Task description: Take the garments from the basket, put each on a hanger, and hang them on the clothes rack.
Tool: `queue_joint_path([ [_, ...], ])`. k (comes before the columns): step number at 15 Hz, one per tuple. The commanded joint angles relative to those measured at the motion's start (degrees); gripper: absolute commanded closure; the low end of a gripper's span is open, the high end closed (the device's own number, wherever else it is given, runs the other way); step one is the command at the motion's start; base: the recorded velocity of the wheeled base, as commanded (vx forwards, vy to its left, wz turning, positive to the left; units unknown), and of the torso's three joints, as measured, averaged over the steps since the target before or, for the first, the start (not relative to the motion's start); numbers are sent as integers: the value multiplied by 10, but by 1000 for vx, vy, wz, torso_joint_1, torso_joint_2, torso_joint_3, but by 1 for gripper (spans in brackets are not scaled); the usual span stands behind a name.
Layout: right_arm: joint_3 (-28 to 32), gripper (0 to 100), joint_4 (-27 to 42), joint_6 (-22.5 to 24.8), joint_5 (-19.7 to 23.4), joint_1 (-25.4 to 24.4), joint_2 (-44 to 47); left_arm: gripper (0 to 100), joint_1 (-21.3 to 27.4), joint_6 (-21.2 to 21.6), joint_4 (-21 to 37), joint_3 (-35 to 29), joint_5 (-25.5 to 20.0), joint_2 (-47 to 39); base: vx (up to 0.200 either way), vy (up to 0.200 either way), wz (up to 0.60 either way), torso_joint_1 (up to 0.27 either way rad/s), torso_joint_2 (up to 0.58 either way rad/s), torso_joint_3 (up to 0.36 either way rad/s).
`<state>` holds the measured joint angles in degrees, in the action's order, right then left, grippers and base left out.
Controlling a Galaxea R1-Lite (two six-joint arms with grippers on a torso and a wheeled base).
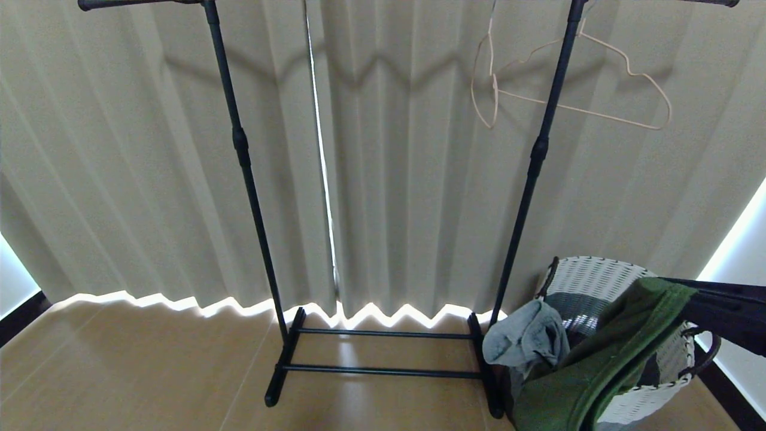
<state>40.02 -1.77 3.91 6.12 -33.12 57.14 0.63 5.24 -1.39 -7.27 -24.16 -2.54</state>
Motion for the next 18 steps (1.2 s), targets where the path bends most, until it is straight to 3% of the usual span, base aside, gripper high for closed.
queue_joint_path([
  [1,42,100,-25,-16,11,-44,75,0,2,0,-27,-123,-87,-189,0,0,0,0,0,0],
  [3,48,100,-86,-32,14,-53,115,0,21,-1,-83,-175,-91,-336,0,0,0,0,0,0],
  [6,56,100,-140,-32,14,-56,153,0,147,-5,-153,-213,-74,-473,0,0,0,0,0,0],
  [9,67,100,-171,-33,15,-63,174,0,336,-4,-157,-251,83,-592,0,0,0,0,0,0],
  [11,80,100,-192,-36,22,-80,190,0,414,-19,-183,-250,139,-644,0,0,0,0,0,0],
  [13,84,100,-213,-51,34,-82,198,0,488,-72,-246,-251,185,-717,0,0,0,0,0,0],
  [15,90,100,-215,-53,55,-83,204,0,528,-114,-325,-252,247,-798,0,0,0,0,0,0],
  [18,92,100,-229,-55,57,-110,214,0,563,-146,-389,-260,257,-883,0,0,0,0,0,0],
])
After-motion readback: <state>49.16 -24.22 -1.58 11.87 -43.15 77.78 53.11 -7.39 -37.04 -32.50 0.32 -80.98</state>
